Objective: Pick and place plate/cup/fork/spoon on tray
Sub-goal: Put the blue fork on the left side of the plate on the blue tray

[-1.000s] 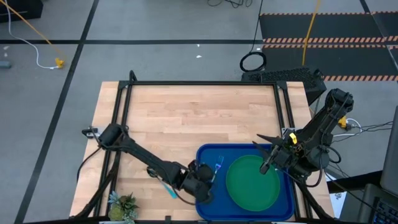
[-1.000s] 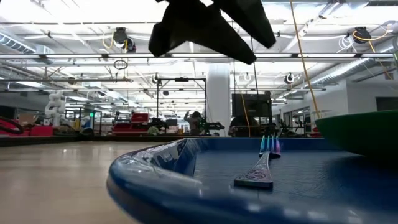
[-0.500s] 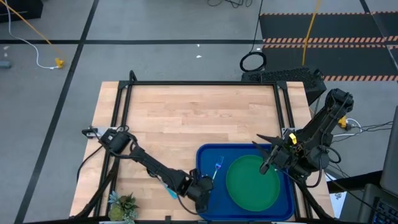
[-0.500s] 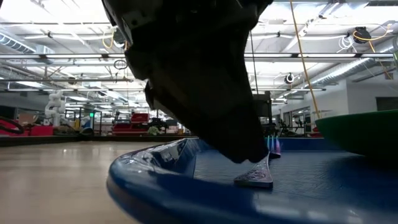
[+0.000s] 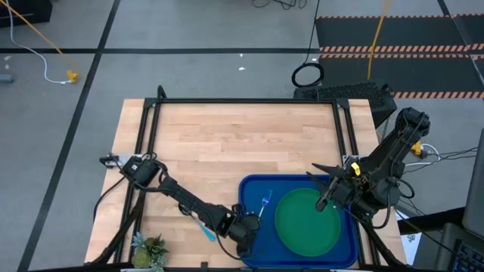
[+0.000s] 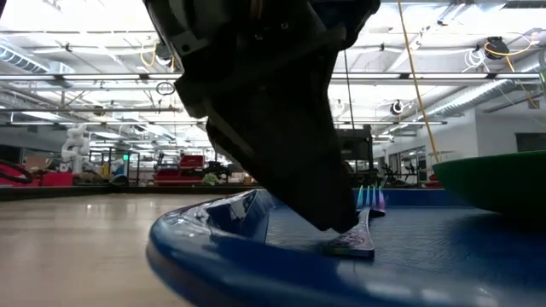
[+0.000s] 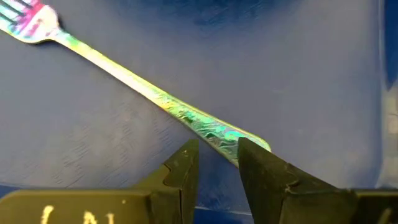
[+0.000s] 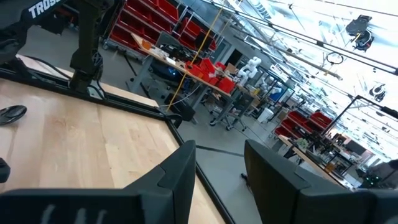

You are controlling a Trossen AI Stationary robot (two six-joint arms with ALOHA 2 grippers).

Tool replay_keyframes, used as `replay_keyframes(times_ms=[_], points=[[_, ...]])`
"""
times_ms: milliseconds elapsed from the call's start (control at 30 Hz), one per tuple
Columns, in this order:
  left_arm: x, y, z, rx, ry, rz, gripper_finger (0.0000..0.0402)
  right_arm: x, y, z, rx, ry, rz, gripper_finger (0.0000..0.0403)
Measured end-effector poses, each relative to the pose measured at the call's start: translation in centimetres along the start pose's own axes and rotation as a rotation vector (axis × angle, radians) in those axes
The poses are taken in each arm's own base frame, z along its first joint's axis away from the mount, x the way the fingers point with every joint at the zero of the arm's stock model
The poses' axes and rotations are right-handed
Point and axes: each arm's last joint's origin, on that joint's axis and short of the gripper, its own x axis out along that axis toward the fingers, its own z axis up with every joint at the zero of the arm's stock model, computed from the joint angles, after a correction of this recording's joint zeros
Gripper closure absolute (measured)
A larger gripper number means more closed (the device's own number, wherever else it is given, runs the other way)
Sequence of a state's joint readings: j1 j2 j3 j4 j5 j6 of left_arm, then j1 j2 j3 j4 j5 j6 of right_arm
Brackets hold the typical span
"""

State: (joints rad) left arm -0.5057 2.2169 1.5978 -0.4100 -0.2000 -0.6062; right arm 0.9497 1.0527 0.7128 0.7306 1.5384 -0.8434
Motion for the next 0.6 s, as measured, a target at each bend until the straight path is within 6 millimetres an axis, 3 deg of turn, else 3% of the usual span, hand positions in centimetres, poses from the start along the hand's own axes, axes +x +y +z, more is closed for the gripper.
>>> replay_keyframes(times_ms=[600], points=[[0.86,-0.49,0.67,0.075,-0.079,-0.080,0.0289,0.15,0.01,0.04,-0.005,-0.013,0.009,0.0273]])
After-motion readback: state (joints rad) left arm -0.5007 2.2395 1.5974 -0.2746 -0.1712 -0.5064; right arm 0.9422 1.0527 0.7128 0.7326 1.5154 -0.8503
